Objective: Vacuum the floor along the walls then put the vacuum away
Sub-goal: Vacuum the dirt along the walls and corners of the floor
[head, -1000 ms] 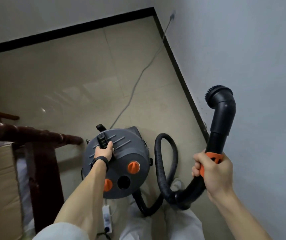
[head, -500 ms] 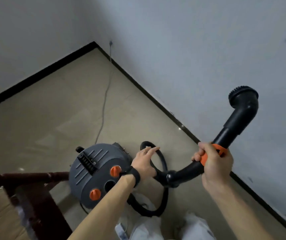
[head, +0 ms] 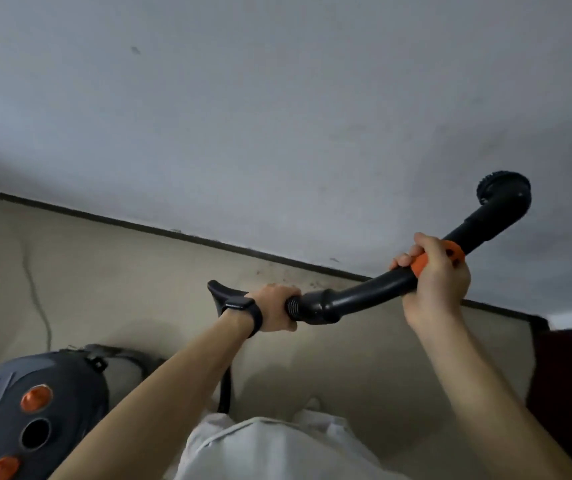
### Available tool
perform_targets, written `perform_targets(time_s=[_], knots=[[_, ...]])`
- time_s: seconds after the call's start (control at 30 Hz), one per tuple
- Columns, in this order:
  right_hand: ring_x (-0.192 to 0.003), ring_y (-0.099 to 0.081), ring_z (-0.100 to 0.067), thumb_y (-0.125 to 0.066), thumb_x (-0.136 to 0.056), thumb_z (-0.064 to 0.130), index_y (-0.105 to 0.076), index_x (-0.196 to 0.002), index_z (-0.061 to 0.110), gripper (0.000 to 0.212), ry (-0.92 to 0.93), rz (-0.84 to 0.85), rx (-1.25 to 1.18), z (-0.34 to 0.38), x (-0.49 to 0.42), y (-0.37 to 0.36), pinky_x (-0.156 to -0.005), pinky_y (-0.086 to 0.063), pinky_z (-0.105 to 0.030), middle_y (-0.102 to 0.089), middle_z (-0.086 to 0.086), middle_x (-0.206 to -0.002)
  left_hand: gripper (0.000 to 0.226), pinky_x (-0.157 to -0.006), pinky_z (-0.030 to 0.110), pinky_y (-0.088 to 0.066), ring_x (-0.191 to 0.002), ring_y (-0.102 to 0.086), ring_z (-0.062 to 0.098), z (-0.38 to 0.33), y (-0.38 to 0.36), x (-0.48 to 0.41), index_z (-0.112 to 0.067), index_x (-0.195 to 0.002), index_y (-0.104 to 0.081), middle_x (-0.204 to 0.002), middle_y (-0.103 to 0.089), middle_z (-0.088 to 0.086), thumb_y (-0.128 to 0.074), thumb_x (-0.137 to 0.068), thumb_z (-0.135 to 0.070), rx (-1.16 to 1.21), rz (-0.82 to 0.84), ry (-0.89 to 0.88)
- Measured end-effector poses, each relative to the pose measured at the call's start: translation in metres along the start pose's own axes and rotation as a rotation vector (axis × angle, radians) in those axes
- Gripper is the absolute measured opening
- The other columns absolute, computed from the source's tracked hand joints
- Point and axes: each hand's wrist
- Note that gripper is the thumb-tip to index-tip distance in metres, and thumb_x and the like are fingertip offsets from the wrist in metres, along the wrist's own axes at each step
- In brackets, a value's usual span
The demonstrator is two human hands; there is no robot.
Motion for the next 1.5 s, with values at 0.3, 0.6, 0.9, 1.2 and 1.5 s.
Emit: perform_targets(time_s=[0.3, 0.6, 0.9, 1.2, 1.5], knots=[[-0.065, -0.065, -0.027, -0.074, -0.091, 0.006, -0.056, -0.092, 0.007, 0.018, -0.229, -0.148, 0.044, -0.027, -0.093, 0.113, -0.067, -0.061, -0.044, -0.060, -0.007, -0.073, 0.030, -0.080, 0.035, -0.052, -0.091, -0.063, 0.021, -0.042, -0.039, -0.062, -0.031, -0.091, -0.059, -0.093, -0.066, -0.005, -0.079, -0.068, -0.027, -0.162, 0.379, 0.139], [-0.055, -0.067, -0.021, -0.070, -0.091, 0.008, -0.051, -0.108, 0.009, 0.025, -0.499, -0.068, 0.482, -0.139, -0.163, 0.102, -0.059, -0.059, -0.034, -0.061, -0.012, -0.087, 0.084, -0.098, 0.041, -0.049, -0.114, -0.057, 0.025, -0.027, -0.076, -0.097, -0.025, -0.129, -0.057, -0.127, -0.058, -0.001, -0.080, -0.056, -0.061, -0.138, 0.658, 0.382], [-0.054, -0.072, -0.015, -0.069, -0.093, 0.021, -0.043, -0.097, 0.023, 0.027, -0.414, 0.540, 1.056, -0.219, -0.252, 0.069, -0.056, -0.058, -0.034, -0.066, -0.009, -0.095, 0.055, -0.083, 0.029, -0.047, -0.105, -0.059, 0.021, -0.050, -0.146, -0.183, -0.020, -0.122, -0.060, -0.114, -0.063, 0.000, -0.082, -0.075, -0.037, 0.764, 0.278, 0.615], [-0.055, -0.070, -0.013, -0.070, -0.094, 0.027, -0.043, -0.098, 0.021, 0.028, -0.435, 0.845, 1.130, -0.346, -0.354, 0.081, -0.056, -0.059, -0.034, -0.061, -0.006, -0.087, 0.032, -0.073, 0.030, -0.055, -0.082, -0.065, 0.015, 0.006, -0.264, -0.305, -0.025, -0.101, -0.064, -0.090, -0.068, -0.003, -0.074, -0.078, -0.045, 0.973, -0.088, 0.811], [-0.049, -0.067, -0.013, -0.065, -0.092, 0.028, -0.045, -0.101, 0.028, 0.022, -0.334, 0.979, 1.331, -0.509, -0.407, 0.148, -0.056, -0.057, -0.032, -0.065, -0.005, -0.087, 0.043, -0.077, 0.025, -0.044, -0.092, -0.062, 0.013, 0.107, -0.399, -0.377, -0.034, -0.111, -0.066, -0.098, -0.068, -0.010, -0.080, -0.071, -0.041, 1.090, 0.053, 0.732]])
Point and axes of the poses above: each hand's wrist, its own x-axis away from the middle knuckle, its own y-axis out of the back of the hand, z = x × y
